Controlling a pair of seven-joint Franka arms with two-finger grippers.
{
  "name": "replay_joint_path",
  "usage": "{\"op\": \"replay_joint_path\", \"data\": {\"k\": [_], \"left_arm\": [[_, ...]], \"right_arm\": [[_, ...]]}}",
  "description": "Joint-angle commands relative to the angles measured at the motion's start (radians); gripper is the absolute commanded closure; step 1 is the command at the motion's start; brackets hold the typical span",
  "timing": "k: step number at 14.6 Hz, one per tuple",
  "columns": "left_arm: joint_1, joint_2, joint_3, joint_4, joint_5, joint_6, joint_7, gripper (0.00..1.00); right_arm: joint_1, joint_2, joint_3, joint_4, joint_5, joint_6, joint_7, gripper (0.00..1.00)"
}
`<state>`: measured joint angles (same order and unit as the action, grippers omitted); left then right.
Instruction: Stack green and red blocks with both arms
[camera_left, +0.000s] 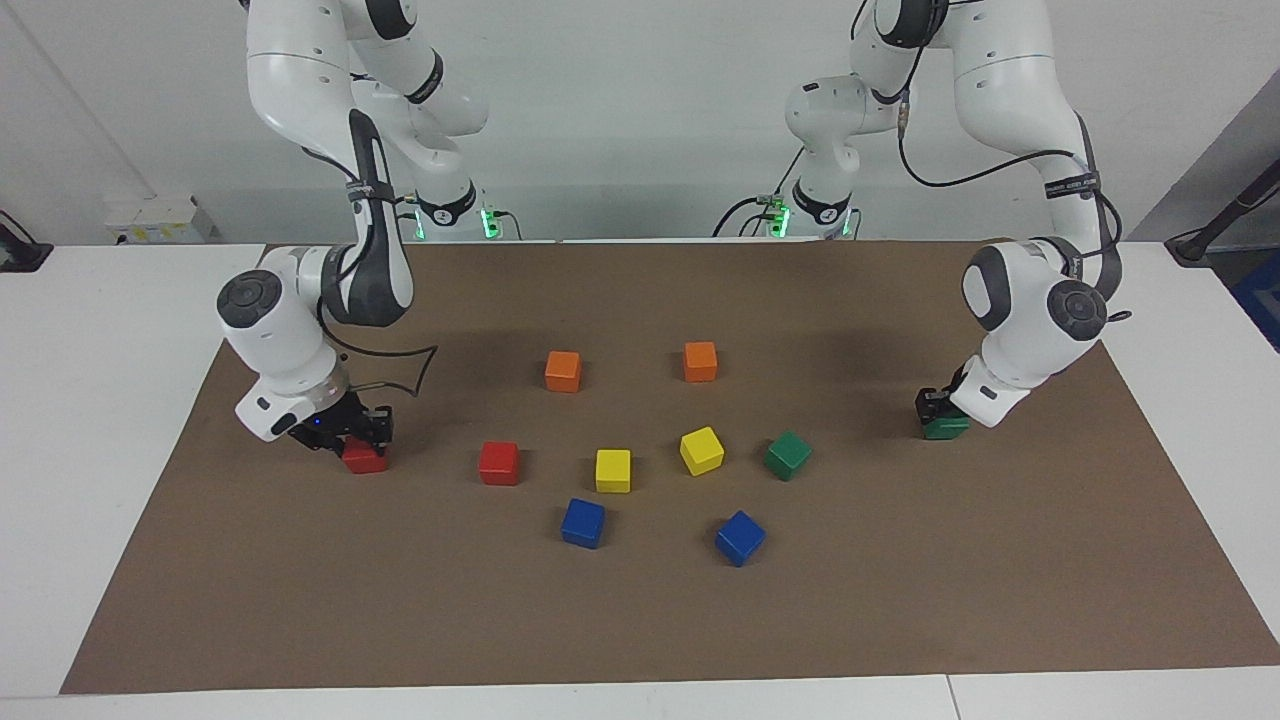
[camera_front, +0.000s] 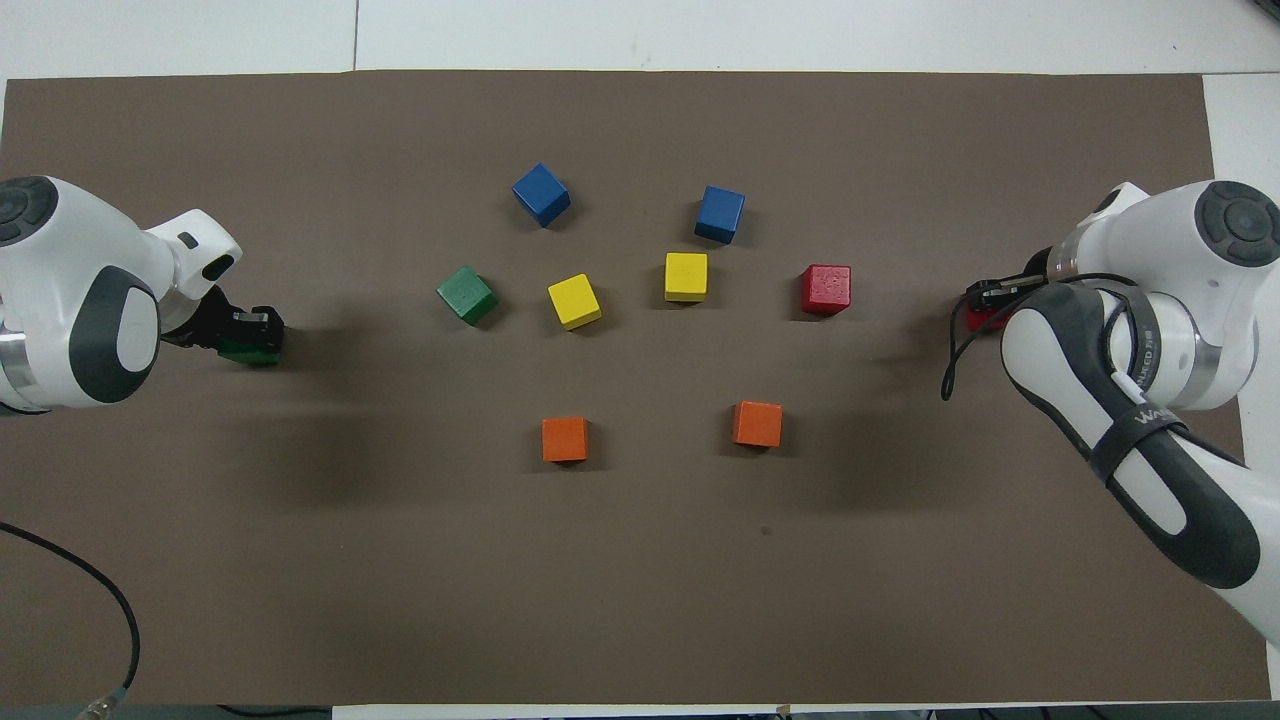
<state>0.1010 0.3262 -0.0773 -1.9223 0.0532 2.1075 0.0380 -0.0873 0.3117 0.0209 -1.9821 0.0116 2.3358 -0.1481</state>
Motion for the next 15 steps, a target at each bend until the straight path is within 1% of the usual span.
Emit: {"op": "replay_joint_path", "data": {"k": [1, 2, 3, 5, 7, 9, 11, 12, 13, 15], "left_arm": [[0.008, -0.016, -0.007, -0.029, 0.005, 0.025, -0.023, 0.49], [0.008, -0.016, -0.007, -0.035, 0.005, 0.029, -0.023, 0.07], [0.008, -0.016, -0.007, -0.037, 0.005, 0.035, -0.021, 0.00], [0.008, -0.021, -0.007, -0.038, 0.005, 0.032, -0.021, 0.00], [0.009, -0.026, -0.007, -0.023, 0.004, 0.017, -0.024, 0.00], [0.009, -0.036, -0.007, 0.018, -0.024, -0.030, -0.036, 0.00], [-0.006, -0.036, -0.007, 0.055, -0.078, -0.044, -0.166, 0.00], [-0.012, -0.035, -0.015, 0.068, -0.088, -0.046, -0.252, 0.00], [-0.042, -0.033, -0.015, 0.083, -0.090, -0.057, -0.354, 0.00], [-0.096, -0.026, -0.015, 0.109, -0.096, -0.058, -0.562, 0.00]], "right_arm": [[-0.003, -0.006, 0.011, 0.005, 0.007, -0.007, -0.019, 0.00], [0.000, -0.023, 0.016, 0.023, 0.007, -0.047, -0.016, 0.00], [0.003, -0.034, 0.022, 0.058, 0.007, -0.112, 0.002, 0.00], [0.027, -0.049, 0.045, 0.136, 0.007, -0.246, 0.082, 0.00], [0.102, -0.057, 0.051, 0.208, 0.002, -0.317, 0.174, 0.00], [0.174, -0.045, 0.051, 0.291, -0.012, -0.386, 0.272, 0.00], [0.233, -0.026, 0.051, 0.310, -0.021, -0.375, 0.333, 0.00], [0.259, -0.005, 0.051, 0.324, -0.024, -0.371, 0.367, 0.00], [0.277, 0.021, 0.051, 0.344, -0.027, -0.360, 0.401, 0.00], [0.282, 0.056, 0.051, 0.348, -0.027, -0.299, 0.421, 0.00]]}}
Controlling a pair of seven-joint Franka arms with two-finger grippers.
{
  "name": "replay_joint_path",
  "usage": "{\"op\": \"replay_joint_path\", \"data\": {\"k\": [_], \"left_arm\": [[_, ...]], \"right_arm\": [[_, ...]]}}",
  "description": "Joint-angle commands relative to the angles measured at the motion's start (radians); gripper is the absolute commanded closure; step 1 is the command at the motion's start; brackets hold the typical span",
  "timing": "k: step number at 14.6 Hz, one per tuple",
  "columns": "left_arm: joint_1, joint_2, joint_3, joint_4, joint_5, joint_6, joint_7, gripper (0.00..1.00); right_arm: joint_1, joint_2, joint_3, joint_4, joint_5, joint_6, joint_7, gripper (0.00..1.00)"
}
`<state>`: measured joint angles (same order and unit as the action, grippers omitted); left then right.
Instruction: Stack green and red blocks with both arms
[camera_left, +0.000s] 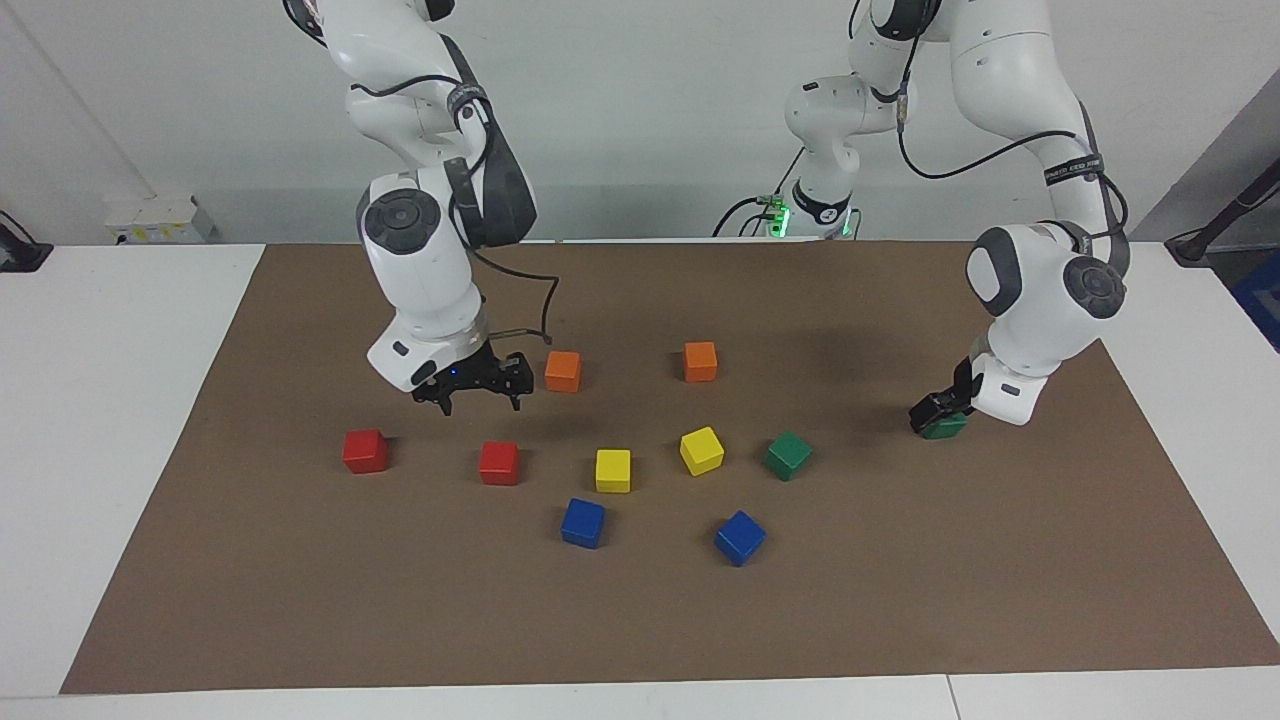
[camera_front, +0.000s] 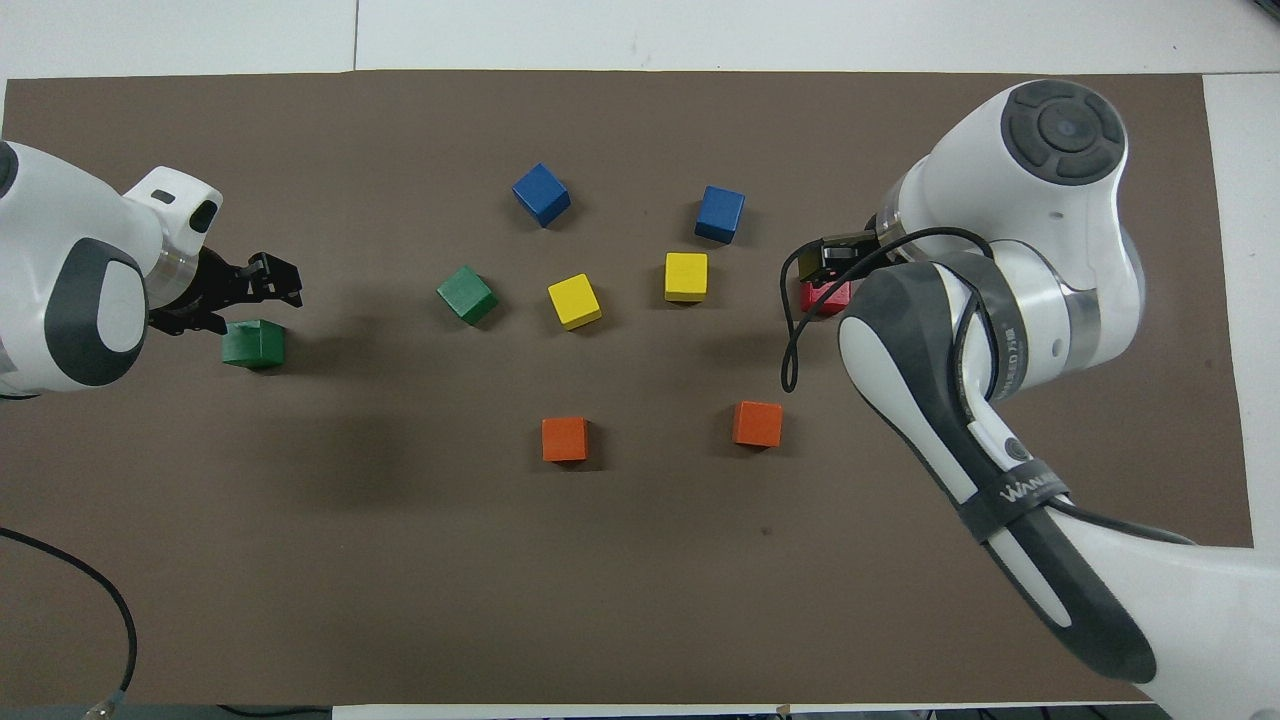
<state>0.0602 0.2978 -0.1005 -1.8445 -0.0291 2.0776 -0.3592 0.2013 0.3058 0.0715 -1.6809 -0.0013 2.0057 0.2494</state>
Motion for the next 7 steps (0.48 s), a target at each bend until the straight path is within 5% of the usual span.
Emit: {"op": "replay_joint_path", "data": {"k": [1, 4, 7], "left_arm": [[-0.094, 0.006, 0.010, 0.046, -0.015, -0.027, -0.256, 0.00], [-0.193, 0.023, 0.012, 0.088, -0.015, -0.030, -0.518, 0.00], [-0.279, 0.121, 0.013, 0.221, -0.014, -0.077, -0.620, 0.00]], "right_arm": [[-0.008, 0.078, 0.001, 0.047, -0.014, 0.054, 0.024, 0.00], [-0.013, 0.104, 0.001, 0.032, -0.014, 0.103, 0.025, 0.00], [-0.022, 0.124, 0.001, 0.011, -0.009, 0.108, 0.025, 0.00]]}}
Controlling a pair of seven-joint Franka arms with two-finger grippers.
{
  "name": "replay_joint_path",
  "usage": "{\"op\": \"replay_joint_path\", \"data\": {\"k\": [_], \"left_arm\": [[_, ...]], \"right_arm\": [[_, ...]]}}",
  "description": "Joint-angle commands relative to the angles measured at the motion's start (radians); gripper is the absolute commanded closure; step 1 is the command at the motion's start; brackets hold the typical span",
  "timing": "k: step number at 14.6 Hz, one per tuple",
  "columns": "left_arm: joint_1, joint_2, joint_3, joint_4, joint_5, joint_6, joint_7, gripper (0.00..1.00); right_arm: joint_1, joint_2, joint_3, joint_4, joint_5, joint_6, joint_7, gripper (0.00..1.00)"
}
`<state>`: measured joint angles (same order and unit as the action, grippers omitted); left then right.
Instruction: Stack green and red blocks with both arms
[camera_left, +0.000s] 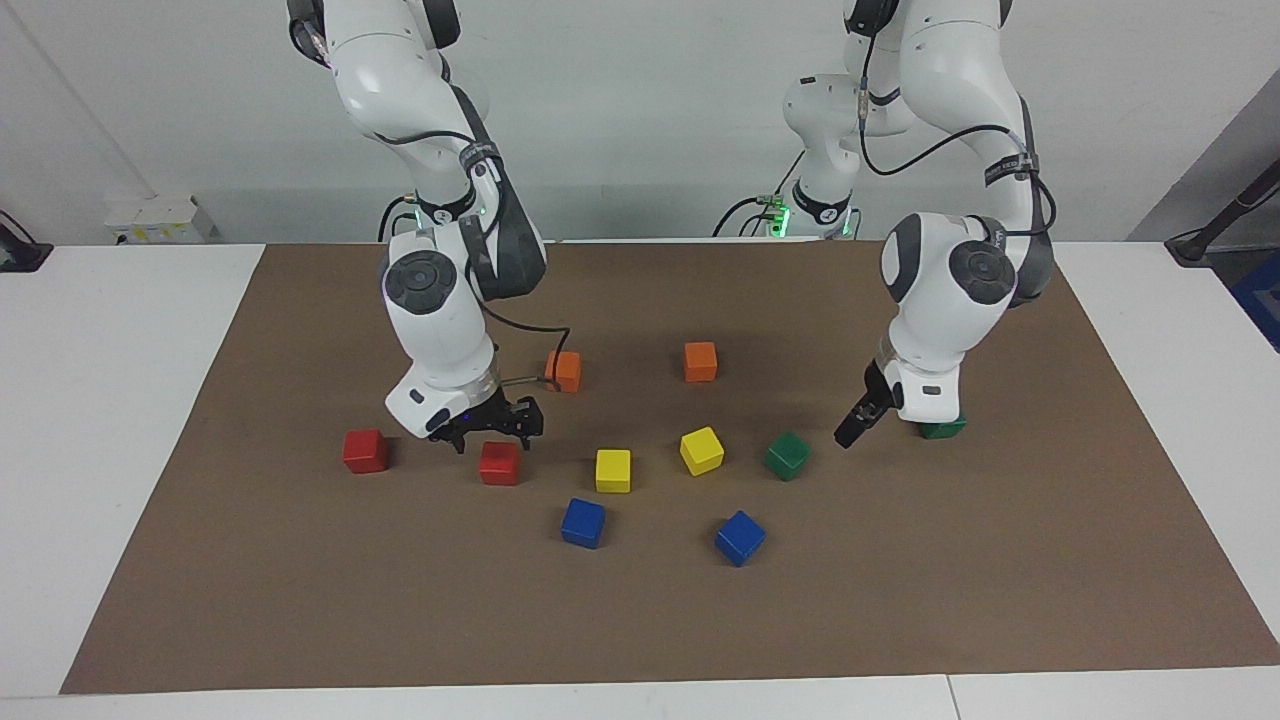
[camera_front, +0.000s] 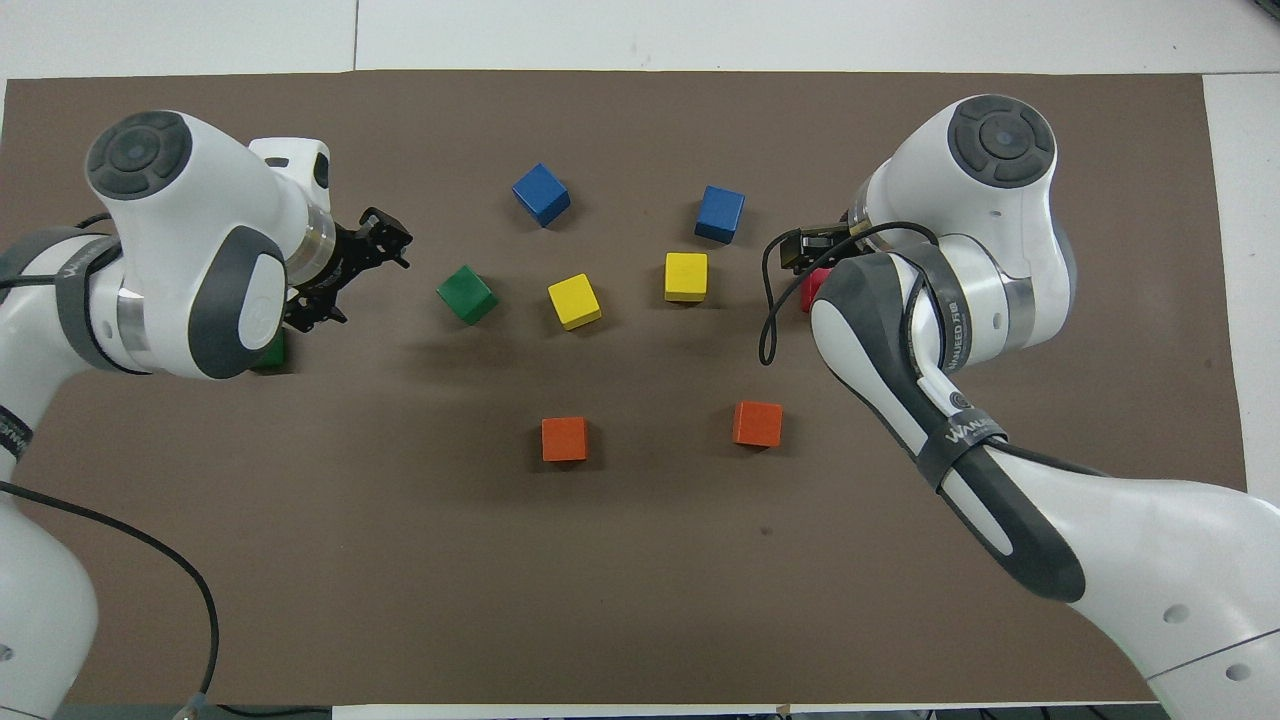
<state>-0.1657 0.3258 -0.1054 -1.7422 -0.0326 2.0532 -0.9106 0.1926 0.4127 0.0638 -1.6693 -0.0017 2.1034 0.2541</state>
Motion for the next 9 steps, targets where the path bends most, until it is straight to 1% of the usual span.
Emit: {"op": "replay_joint_path", "data": {"k": [1, 2, 6, 8, 9], "left_arm": [[-0.069, 0.117, 0.019, 0.131, -0.006, -0.044, -0.106, 0.00], [-0.080, 0.121, 0.018, 0.127, -0.001, -0.029, -0.111, 0.00], [-0.097, 0.122, 0.018, 0.069, 0.007, 0.057, -0.113, 0.00], [-0.107, 0.124, 0.018, 0.026, 0.008, 0.116, -0.113, 0.00], [-0.109, 0.124, 0.019, 0.013, 0.008, 0.123, -0.114, 0.00]], "right_arm": [[-0.007, 0.009, 0.008, -0.036, -0.008, 0.041, 0.025, 0.00], [-0.010, 0.000, 0.008, -0.065, -0.007, 0.068, 0.028, 0.00], [-0.015, -0.018, 0.008, -0.125, -0.006, 0.108, 0.028, 0.00], [-0.015, -0.018, 0.008, -0.138, -0.006, 0.128, 0.028, 0.00], [-0.013, -0.012, 0.008, -0.139, -0.006, 0.133, 0.030, 0.00]]}}
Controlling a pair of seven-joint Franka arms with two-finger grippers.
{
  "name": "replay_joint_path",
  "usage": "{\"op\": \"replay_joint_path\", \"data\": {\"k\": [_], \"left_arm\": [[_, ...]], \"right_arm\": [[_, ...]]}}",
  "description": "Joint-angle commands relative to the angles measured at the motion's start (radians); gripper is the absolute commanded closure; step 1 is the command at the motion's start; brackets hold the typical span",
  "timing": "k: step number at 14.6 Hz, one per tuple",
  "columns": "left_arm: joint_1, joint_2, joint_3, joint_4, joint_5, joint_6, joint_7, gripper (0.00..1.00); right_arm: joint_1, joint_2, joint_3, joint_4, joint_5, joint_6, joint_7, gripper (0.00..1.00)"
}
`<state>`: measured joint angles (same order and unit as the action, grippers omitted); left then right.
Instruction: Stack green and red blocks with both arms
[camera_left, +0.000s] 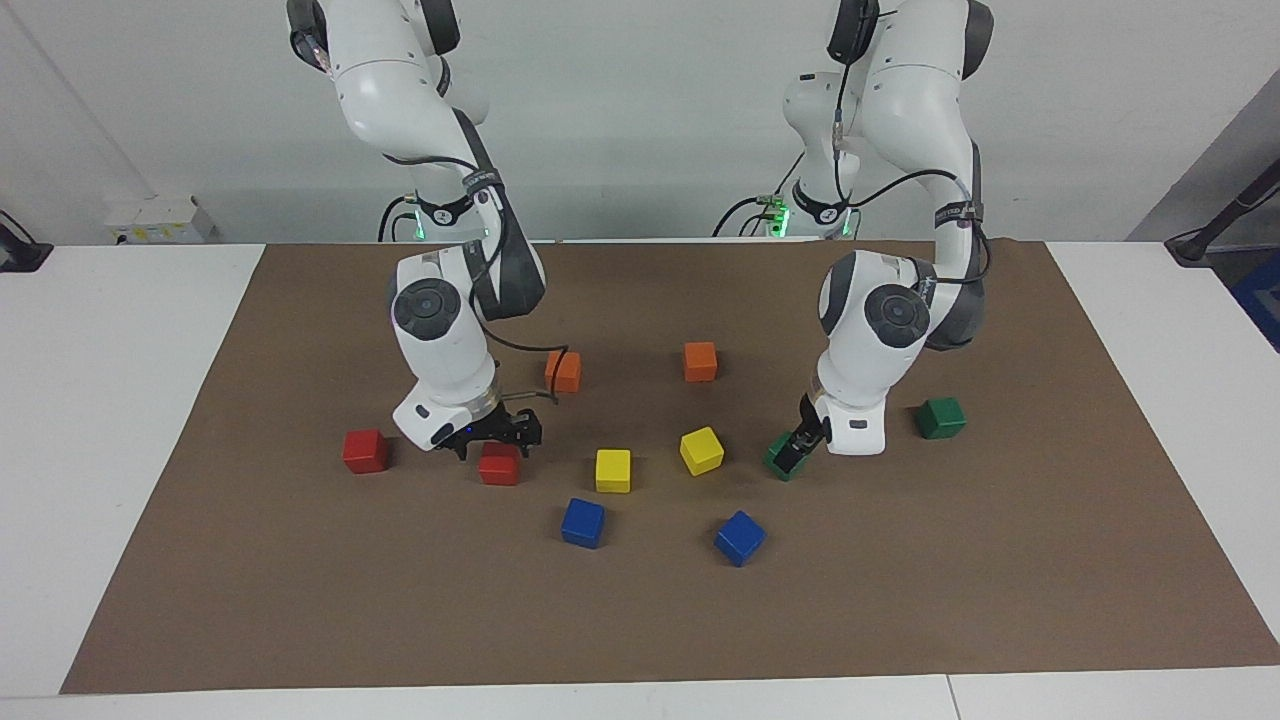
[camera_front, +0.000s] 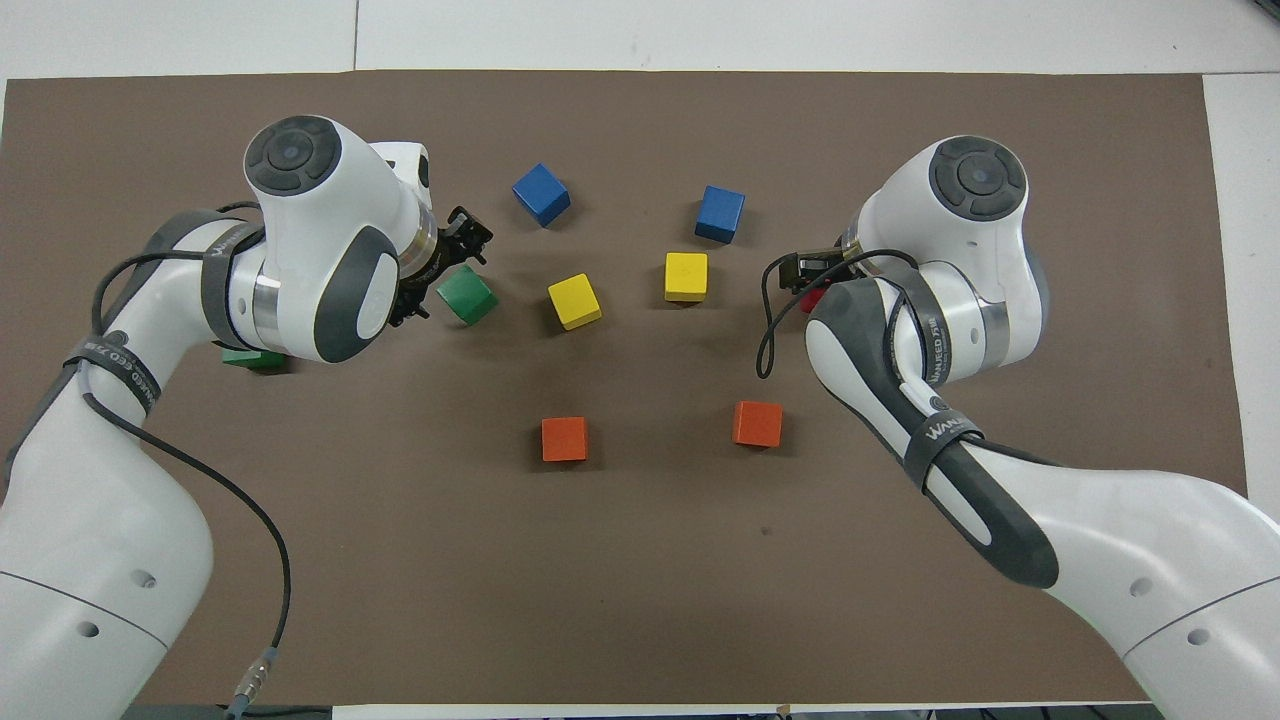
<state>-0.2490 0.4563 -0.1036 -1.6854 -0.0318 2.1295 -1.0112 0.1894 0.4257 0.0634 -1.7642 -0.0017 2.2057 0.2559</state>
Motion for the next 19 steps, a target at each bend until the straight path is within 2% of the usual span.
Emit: {"op": "replay_joint_path", "data": {"k": [1, 4, 6, 10, 11, 12, 13, 14, 15, 16, 17, 19], "left_arm": [[-0.026, -0.005, 0.018, -0.043, 0.007, 0.052, -0.012, 0.00], [-0.027, -0.004, 0.018, -0.069, 0.007, 0.092, -0.014, 0.00], [-0.027, -0.004, 0.018, -0.076, 0.007, 0.101, -0.014, 0.00], [-0.027, -0.004, 0.018, -0.091, 0.007, 0.116, -0.014, 0.00], [-0.029, -0.004, 0.018, -0.094, 0.007, 0.116, -0.017, 0.00], [-0.038, -0.004, 0.018, -0.100, 0.007, 0.119, -0.027, 0.03], [-0.041, -0.004, 0.018, -0.100, 0.007, 0.122, -0.035, 0.07], [-0.041, -0.004, 0.018, -0.099, 0.007, 0.124, -0.036, 0.16], [-0.044, -0.004, 0.018, -0.097, 0.006, 0.121, -0.037, 0.36], [-0.046, -0.004, 0.019, -0.093, 0.006, 0.113, -0.049, 0.85], [-0.044, -0.004, 0.019, -0.089, 0.006, 0.103, -0.056, 1.00], [-0.041, -0.002, 0.019, -0.044, 0.027, 0.013, -0.047, 1.00]], "right_arm": [[-0.010, -0.019, 0.009, -0.044, -0.006, 0.043, 0.028, 0.00], [-0.013, -0.015, 0.009, -0.044, -0.006, 0.046, 0.026, 0.00], [-0.011, -0.013, 0.009, -0.044, -0.006, 0.043, 0.028, 0.05], [-0.015, -0.012, 0.009, -0.043, -0.006, 0.043, 0.026, 0.25], [-0.016, -0.012, 0.009, -0.043, -0.006, 0.045, 0.028, 0.32], [-0.015, -0.012, 0.009, -0.044, -0.006, 0.045, 0.028, 0.45], [-0.016, -0.012, 0.009, -0.044, -0.006, 0.043, 0.028, 0.66], [-0.015, -0.012, 0.007, -0.043, -0.006, 0.043, 0.028, 0.88], [-0.015, -0.012, 0.009, -0.043, -0.006, 0.037, 0.028, 1.00], [-0.015, -0.013, 0.007, -0.040, -0.006, 0.031, 0.029, 1.00], [-0.015, -0.019, 0.006, -0.035, -0.006, 0.022, 0.028, 1.00], [-0.019, -0.031, -0.007, 0.014, -0.014, -0.076, 0.014, 1.00]]}}
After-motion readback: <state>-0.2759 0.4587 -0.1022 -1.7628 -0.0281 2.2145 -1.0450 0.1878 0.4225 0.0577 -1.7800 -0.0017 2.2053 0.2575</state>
